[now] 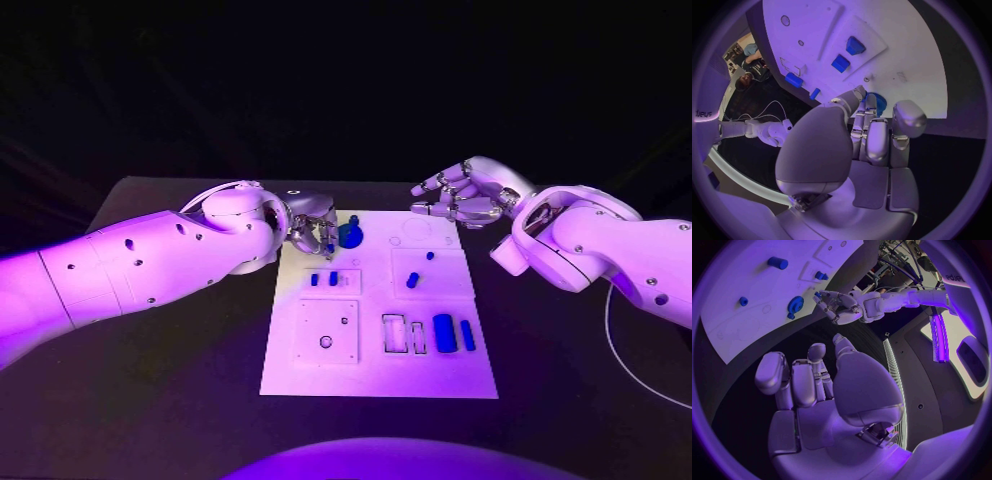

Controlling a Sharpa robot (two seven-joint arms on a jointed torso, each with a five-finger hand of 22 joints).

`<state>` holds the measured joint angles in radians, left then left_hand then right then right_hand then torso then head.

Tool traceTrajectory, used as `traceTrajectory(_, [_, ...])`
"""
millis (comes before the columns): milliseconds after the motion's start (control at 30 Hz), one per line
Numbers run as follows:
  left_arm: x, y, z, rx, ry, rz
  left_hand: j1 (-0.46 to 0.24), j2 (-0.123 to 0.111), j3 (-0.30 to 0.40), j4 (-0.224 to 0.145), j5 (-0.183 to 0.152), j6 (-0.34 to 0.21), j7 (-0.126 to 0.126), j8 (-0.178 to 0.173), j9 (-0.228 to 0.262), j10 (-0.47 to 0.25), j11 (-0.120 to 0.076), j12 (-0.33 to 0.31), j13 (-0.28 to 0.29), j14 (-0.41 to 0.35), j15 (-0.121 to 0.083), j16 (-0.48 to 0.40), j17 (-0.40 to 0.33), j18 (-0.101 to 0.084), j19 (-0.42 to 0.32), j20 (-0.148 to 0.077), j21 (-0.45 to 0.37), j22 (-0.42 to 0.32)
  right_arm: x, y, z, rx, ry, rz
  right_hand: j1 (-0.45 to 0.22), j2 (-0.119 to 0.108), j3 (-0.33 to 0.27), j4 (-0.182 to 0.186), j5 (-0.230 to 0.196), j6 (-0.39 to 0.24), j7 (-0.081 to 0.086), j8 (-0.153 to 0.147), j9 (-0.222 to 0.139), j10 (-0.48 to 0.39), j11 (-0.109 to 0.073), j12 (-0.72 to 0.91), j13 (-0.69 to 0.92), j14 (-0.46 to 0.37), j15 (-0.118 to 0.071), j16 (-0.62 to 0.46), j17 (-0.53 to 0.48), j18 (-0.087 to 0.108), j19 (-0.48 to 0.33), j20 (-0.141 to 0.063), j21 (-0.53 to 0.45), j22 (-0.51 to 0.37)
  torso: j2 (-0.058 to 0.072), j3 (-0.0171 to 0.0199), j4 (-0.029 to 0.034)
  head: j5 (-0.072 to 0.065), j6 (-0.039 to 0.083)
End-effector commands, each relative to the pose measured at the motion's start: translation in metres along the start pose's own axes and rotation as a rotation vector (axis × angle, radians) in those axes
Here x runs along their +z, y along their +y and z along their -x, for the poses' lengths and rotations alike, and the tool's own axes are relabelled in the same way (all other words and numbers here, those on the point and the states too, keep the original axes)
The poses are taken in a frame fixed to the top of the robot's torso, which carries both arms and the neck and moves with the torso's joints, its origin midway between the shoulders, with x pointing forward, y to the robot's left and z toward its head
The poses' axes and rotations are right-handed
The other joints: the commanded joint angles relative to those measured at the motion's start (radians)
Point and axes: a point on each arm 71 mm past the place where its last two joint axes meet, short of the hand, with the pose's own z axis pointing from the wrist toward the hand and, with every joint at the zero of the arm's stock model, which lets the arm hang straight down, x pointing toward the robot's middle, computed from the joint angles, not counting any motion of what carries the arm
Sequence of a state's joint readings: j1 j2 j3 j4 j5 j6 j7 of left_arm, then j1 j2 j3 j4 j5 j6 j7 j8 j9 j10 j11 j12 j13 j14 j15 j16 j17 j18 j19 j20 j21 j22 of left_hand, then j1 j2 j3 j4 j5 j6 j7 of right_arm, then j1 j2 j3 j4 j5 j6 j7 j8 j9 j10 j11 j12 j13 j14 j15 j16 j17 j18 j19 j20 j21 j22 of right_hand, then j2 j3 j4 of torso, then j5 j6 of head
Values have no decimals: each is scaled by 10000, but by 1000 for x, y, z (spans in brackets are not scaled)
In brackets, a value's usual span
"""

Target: Assemble the parts on the task board

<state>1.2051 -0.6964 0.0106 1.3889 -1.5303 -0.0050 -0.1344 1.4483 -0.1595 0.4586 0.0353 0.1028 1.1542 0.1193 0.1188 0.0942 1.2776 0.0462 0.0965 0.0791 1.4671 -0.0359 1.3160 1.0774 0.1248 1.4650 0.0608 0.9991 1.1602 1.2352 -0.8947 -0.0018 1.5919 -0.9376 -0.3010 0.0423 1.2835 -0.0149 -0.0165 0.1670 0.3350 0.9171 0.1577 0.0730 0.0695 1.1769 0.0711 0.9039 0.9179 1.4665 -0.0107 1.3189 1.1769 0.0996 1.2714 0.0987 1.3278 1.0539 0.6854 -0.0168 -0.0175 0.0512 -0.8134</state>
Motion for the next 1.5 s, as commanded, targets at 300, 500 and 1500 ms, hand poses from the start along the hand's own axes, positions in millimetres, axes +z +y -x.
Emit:
traceTrajectory(300, [-1,4,-7,-115,324,170,-86,8,37,-41,-20,77,-35,-40,5,86,6,-55,7,242,-22,74,20,-189,321,-49,27,24,0,1,-2,-10,135,100,103,22,-45,-15,38,83,-10,46,9,-17,-39,56,9,288,5,-51,12,74,-57,-2,-65,-10,1,-1,-12,79,19])
traceTrajectory(500, [2,4,-9,-104,352,182,-93,7,42,-44,-20,85,-36,-40,6,95,4,-58,10,241,-22,75,19,-189,320,-49,29,27,0,1,-2,-6,145,101,103,22,-45,-15,38,83,-10,46,9,-17,-39,56,9,288,5,-51,12,74,-57,-2,-65,-10,14,8,-38,97,5])
traceTrajectory(1500, [5,3,-16,24,583,195,-117,-1,99,-103,-18,168,-56,-37,14,193,-21,-72,37,239,-39,100,36,-198,314,-52,101,93,0,0,-2,7,181,93,104,26,-54,-7,39,87,-11,47,9,-18,-39,54,2,290,4,-47,21,75,-57,-3,-67,-13,5,6,-20,108,-67])
